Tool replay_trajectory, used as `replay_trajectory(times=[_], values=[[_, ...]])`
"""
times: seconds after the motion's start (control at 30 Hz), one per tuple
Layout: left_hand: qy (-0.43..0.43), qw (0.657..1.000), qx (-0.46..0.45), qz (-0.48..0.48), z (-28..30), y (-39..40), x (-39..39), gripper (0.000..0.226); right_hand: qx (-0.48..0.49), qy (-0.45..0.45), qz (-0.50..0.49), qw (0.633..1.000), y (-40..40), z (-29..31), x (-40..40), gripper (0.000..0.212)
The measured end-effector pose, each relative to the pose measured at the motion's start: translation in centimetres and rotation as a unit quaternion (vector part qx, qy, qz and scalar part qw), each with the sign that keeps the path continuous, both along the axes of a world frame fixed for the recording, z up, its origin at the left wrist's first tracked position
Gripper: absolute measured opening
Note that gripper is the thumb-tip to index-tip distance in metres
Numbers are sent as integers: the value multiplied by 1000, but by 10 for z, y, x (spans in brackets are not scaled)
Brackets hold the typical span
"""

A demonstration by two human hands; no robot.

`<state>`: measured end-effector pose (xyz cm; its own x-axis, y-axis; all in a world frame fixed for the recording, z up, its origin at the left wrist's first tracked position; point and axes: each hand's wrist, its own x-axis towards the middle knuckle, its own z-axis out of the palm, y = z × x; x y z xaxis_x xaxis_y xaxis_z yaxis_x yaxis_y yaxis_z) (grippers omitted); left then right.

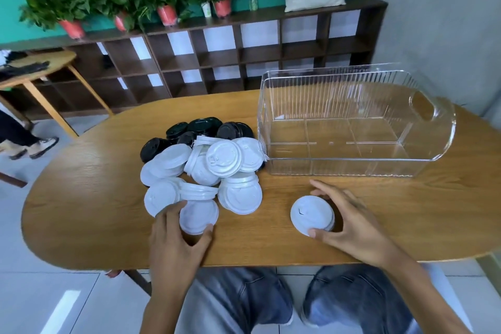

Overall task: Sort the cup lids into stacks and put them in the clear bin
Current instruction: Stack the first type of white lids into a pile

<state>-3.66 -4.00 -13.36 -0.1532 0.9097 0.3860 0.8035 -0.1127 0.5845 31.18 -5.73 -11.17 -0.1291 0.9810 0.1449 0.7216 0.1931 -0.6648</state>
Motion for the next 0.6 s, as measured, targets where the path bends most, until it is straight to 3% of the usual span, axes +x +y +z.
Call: replay_trajectory(times=[0.2,0.33,0.6], values=[[-31,999,24,10,0,-1,2,62,-6,7,-1,1000,0,0,1,91],[-105,994,41,-5,1,-6,1,60,-8,10,2,1000,0,-1,2,91],[-121,982,77,-123,5,-20,22,64,4,15,8,1000,2,-4,3,92]])
